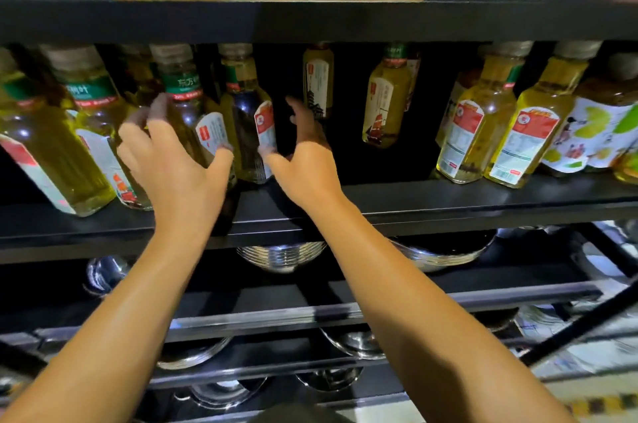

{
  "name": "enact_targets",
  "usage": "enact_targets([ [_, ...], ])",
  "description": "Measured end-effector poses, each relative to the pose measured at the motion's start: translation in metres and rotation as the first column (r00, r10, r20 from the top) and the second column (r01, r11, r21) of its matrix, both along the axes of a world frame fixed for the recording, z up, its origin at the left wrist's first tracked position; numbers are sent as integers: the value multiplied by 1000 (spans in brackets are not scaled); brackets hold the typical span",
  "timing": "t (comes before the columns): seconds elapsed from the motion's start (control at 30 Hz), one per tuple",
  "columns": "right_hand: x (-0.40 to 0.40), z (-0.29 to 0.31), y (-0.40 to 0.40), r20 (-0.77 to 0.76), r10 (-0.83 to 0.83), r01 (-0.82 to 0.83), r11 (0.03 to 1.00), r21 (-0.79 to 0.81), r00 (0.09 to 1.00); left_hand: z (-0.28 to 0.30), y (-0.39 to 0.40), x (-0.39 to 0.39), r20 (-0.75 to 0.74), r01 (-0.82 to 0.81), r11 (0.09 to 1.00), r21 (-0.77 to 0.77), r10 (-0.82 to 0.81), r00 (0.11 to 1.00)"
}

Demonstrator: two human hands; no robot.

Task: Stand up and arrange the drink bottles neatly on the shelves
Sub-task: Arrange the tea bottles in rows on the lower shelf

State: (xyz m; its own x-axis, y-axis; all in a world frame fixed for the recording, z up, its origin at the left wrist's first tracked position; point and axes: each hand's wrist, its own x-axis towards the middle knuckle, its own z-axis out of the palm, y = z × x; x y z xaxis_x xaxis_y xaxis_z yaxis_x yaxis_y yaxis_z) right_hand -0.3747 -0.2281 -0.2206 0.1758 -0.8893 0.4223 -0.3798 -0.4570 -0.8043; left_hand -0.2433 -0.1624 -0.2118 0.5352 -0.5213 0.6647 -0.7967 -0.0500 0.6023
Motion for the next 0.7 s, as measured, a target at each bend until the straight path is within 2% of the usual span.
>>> enact_targets([
  [0.07, -27, -5, 3, 36, -146, 147, 988, -38, 989, -4, 7, -22, 81, 90, 995, -52, -86, 993],
  [0.13, -59, -8, 5, 99, -315, 321, 946, -54, 944, -7, 2, -49, 104, 260, 964, -61, -253, 962],
  [0.2, -94, -9, 6, 176, -461, 481, 871, -95, 870, -4, -14, -81, 40, 388, 922, -9, -387, 921],
  [0.3, -142, -5, 1, 256, -572, 618, 769, -164, 779, 1, -54, -128, -77, 467, 880, 88, -462, 884],
  [0.4, -183, 2, -10, 206, -605, 637, 748, -187, 769, 7, -111, -165, -135, 565, 816, 124, -550, 824],
  [0.53, -203, 4, -22, 21, -581, 577, 801, -160, 813, 5, -172, -186, -205, 527, 838, 140, -496, 844],
  [0.6, -205, 3, -25, -28, -590, 581, 802, -139, 807, 2, -190, -190, -245, 508, 852, 126, -470, 848],
  [0.7, -206, 1, -26, -61, -605, 593, 792, -142, 794, -2, -200, -193, -227, 490, 861, 138, -454, 862],
])
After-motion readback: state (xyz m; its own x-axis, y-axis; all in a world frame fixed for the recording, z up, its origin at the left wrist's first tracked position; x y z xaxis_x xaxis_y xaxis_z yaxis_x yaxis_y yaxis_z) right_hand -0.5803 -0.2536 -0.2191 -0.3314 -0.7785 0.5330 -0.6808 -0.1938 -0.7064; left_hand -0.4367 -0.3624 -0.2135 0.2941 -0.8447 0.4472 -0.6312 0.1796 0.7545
